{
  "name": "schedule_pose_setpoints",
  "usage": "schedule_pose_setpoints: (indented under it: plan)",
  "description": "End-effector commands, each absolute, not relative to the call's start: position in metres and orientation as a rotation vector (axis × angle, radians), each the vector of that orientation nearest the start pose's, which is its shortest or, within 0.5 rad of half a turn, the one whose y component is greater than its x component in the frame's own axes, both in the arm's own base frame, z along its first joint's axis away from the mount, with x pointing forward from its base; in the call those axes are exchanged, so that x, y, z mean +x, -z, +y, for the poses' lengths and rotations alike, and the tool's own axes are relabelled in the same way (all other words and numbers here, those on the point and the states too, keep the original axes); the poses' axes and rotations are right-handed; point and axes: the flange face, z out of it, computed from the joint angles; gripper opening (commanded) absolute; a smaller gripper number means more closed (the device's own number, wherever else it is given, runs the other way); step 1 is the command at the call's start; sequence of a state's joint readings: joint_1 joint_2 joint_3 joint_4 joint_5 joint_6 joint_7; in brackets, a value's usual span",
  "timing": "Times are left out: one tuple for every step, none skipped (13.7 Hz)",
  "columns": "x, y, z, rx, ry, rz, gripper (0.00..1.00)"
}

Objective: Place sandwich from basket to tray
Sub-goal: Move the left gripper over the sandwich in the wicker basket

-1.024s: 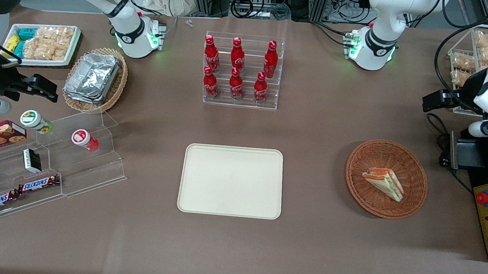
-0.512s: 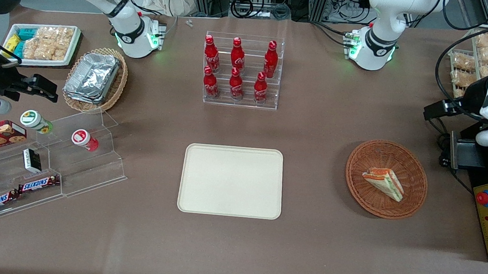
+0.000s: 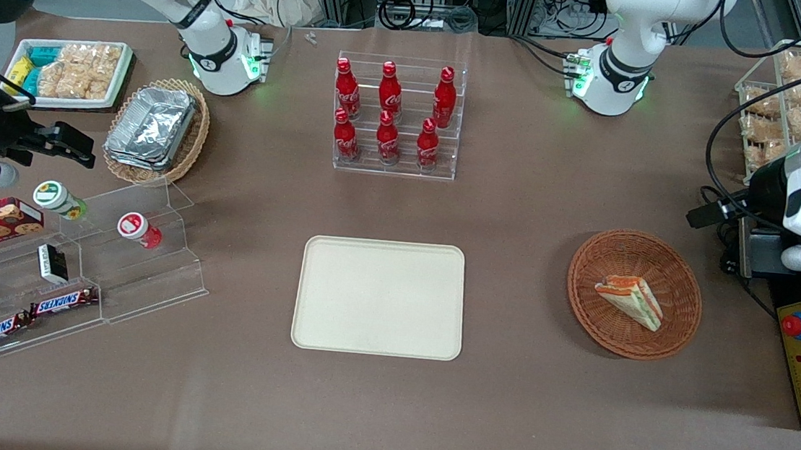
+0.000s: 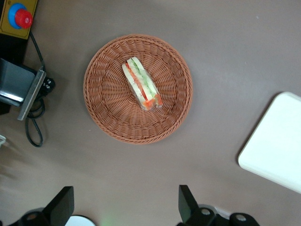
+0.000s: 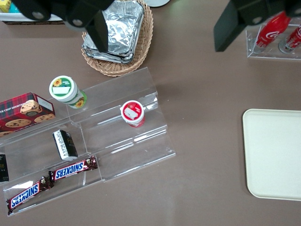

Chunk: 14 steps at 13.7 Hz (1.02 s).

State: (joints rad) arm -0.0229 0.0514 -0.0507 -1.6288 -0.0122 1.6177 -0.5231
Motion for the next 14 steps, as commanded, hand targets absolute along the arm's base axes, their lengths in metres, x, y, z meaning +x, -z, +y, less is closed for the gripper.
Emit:
schedule_pose_setpoints:
  plan:
    - [0.575, -0.554, -0.043, -3.029, -0.078, -0.855, 1.00]
    - [0.580, -0.545, -0.043, -3.009, -0.082, -0.914, 1.00]
    - [0.586, -0.532, -0.042, -2.979, -0.097, -0.972, 1.00]
    - [0.592, -0.521, -0.043, -2.958, -0.108, -1.024, 1.00]
    - [0.595, -0.511, -0.044, -2.932, -0.126, -1.078, 1.00]
    - [0.600, -0.499, -0.044, -2.913, -0.148, -1.108, 1.00]
    - [0.604, -0.489, -0.045, -2.899, -0.154, -1.138, 1.00]
    - [0.609, -0.477, -0.046, -2.877, -0.161, -1.184, 1.00]
    - [0.614, -0.466, -0.046, -2.855, -0.160, -1.232, 1.00]
    - [0.619, -0.455, -0.046, -2.840, -0.163, -1.266, 1.00]
    - [0.623, -0.441, -0.047, -2.822, -0.169, -1.298, 1.00]
    - [0.626, -0.430, -0.046, -2.808, -0.153, -1.342, 1.00]
    - [0.628, -0.414, -0.047, -2.790, -0.142, -1.391, 1.00]
    - [0.629, -0.401, -0.047, -2.767, -0.123, -1.451, 1.00]
